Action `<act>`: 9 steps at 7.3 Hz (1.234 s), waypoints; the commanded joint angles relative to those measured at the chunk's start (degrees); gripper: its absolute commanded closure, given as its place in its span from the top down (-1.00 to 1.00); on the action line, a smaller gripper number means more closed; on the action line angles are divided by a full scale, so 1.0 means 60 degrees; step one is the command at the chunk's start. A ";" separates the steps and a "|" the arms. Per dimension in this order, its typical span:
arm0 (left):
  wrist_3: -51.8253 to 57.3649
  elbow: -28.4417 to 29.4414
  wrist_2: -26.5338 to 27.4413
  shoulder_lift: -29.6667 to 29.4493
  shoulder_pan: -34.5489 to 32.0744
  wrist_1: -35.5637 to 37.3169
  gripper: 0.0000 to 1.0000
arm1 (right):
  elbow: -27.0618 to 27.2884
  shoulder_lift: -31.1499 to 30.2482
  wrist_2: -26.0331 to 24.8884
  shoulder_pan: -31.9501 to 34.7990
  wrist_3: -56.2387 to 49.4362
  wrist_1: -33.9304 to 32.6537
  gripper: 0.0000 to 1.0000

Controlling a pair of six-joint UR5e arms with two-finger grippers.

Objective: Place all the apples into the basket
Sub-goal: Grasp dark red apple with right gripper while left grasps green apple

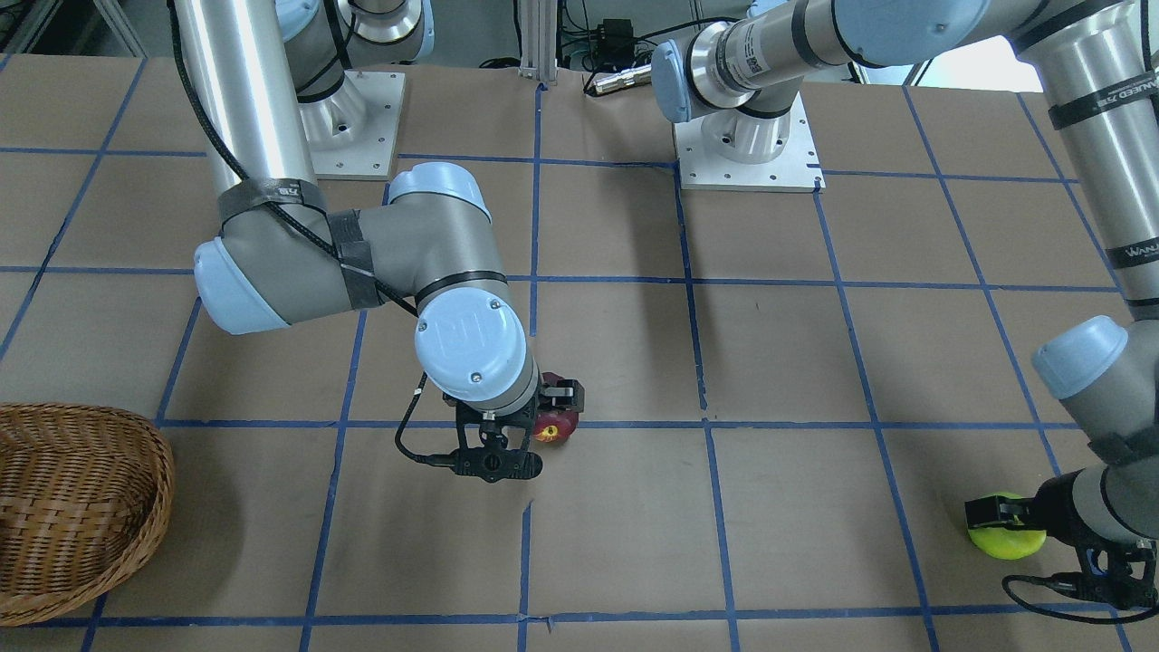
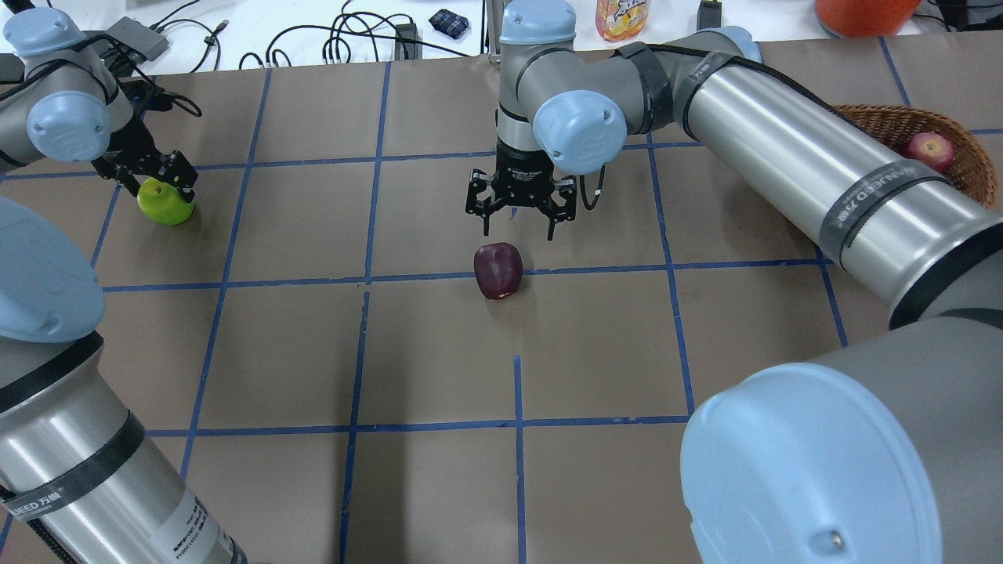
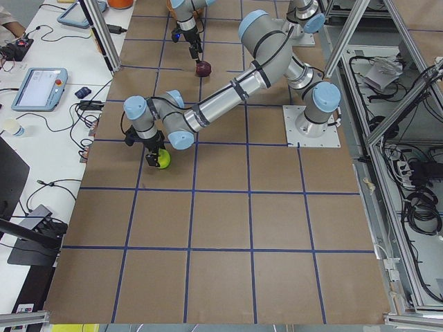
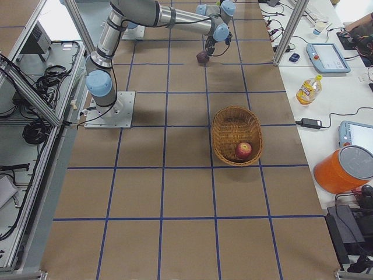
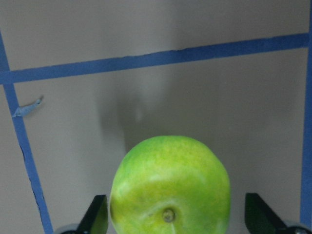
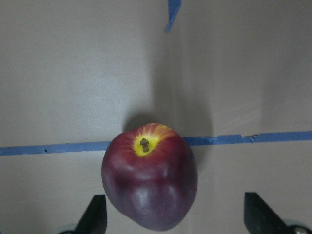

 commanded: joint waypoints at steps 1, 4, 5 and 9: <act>-0.0004 -0.0026 -0.0055 -0.0046 0.0070 0.0019 1.00 | 0.0005 0.0378 0.0126 0.0229 0.0030 -0.0065 1.00; -0.0033 0.0076 -0.0143 0.0026 0.0070 -0.0111 -0.48 | 0.0020 0.0789 0.0228 0.0287 0.0030 -0.0300 1.00; -0.0091 0.0004 -0.0201 0.0201 -0.0075 -0.0156 -0.52 | 0.0005 0.0863 0.0127 0.0360 -0.0042 -0.0329 0.98; -0.1521 -0.0143 -0.1166 0.0977 -0.1404 -0.2289 -0.52 | -0.0038 0.0193 -0.0660 -0.0105 -0.0145 -0.0389 -1.00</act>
